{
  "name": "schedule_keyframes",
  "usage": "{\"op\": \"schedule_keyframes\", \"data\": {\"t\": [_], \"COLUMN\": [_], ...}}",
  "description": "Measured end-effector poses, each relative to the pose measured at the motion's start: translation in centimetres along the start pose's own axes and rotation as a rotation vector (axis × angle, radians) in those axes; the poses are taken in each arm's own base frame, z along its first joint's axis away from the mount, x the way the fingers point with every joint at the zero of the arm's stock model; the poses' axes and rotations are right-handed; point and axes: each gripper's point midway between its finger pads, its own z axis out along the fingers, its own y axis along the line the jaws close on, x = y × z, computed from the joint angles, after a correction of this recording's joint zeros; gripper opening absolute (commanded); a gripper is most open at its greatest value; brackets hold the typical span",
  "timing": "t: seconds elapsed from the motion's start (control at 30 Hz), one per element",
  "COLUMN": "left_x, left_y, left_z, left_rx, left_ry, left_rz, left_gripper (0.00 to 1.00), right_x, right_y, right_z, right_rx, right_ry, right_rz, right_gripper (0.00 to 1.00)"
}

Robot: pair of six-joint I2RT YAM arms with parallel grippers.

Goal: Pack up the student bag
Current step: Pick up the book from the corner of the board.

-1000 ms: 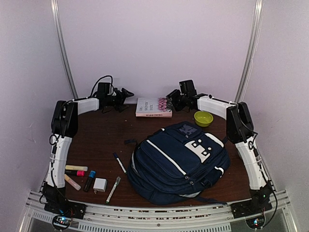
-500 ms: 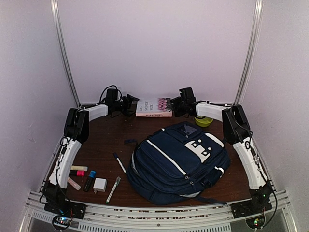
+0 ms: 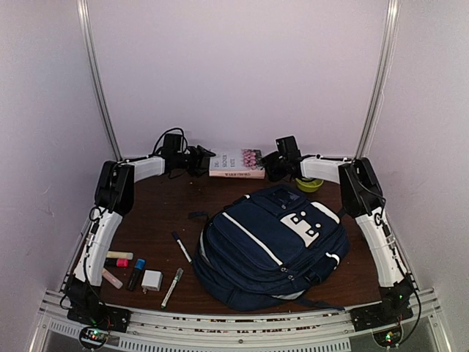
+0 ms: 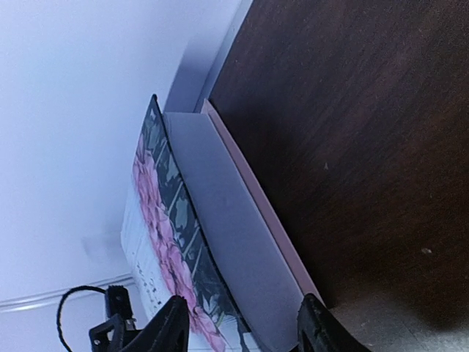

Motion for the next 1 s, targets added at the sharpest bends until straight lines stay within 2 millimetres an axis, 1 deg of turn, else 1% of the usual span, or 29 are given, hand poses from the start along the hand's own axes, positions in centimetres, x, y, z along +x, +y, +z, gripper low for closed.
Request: {"op": "schedule_keyframes", "data": {"t": [0.17, 0.37, 0.43, 0.5, 0.53, 0.63, 0.67, 0.7, 0.73, 0.77, 0.87, 0.93, 1.0], "left_x": [2.0, 5.5, 7.0, 8.4, 8.8, 10.0, 10.5, 11.1, 11.5, 12.0, 13.6, 14.3, 14.9], "left_y": [-2.1, -5.0, -5.3, -4.9, -4.4, -1.9, -0.8, 0.8, 1.8, 3.0, 6.9, 8.6, 9.5], "left_z": [-1.7, -5.5, -6.8, -8.2, -8.8, -10.8, -11.4, -12.2, -12.8, -13.5, -15.4, -16.3, -17.1], "left_rx": [0.012, 0.016, 0.008, -0.013, -0.026, -0.087, -0.114, -0.152, -0.180, -0.213, -0.326, -0.376, -0.403], "left_ry": [0.016, 0.017, 0.021, 0.018, 0.015, -0.006, -0.010, -0.013, -0.015, -0.017, -0.007, -0.004, -0.002], "left_rz": [0.066, 0.182, 0.218, 0.253, 0.263, 0.285, 0.287, 0.287, 0.284, 0.284, 0.265, 0.259, 0.260], "left_gripper": [0.66, 0.66, 0.66, 0.66, 0.66, 0.66, 0.66, 0.65, 0.62, 0.57, 0.35, 0.26, 0.21], "right_x": [1.4, 3.7, 4.7, 6.2, 7.0, 9.8, 10.8, 11.8, 12.7, 13.6, 16.2, 17.8, 18.9], "right_y": [-0.6, -0.6, -0.6, -0.8, -0.9, -1.1, -1.1, -1.0, -0.9, -0.7, 0.3, 1.1, 1.5], "right_z": [-1.4, -3.0, -3.7, -4.5, -4.8, -5.8, -6.1, -6.4, -6.6, -6.8, -7.5, -8.1, -8.5], "right_rx": [0.027, 0.024, 0.024, 0.034, 0.038, 0.046, 0.047, 0.043, 0.040, 0.033, 0.004, -0.015, -0.026], "right_ry": [0.066, 0.155, 0.175, 0.197, 0.210, 0.248, 0.262, 0.275, 0.288, 0.298, 0.328, 0.346, 0.356], "right_rz": [-0.083, -0.212, -0.252, -0.294, -0.313, -0.372, -0.390, -0.408, -0.422, -0.438, -0.471, -0.490, -0.500], "right_gripper": [0.46, 0.43, 0.43, 0.40, 0.39, 0.34, 0.31, 0.27, 0.24, 0.23, 0.21, 0.20, 0.20]}}
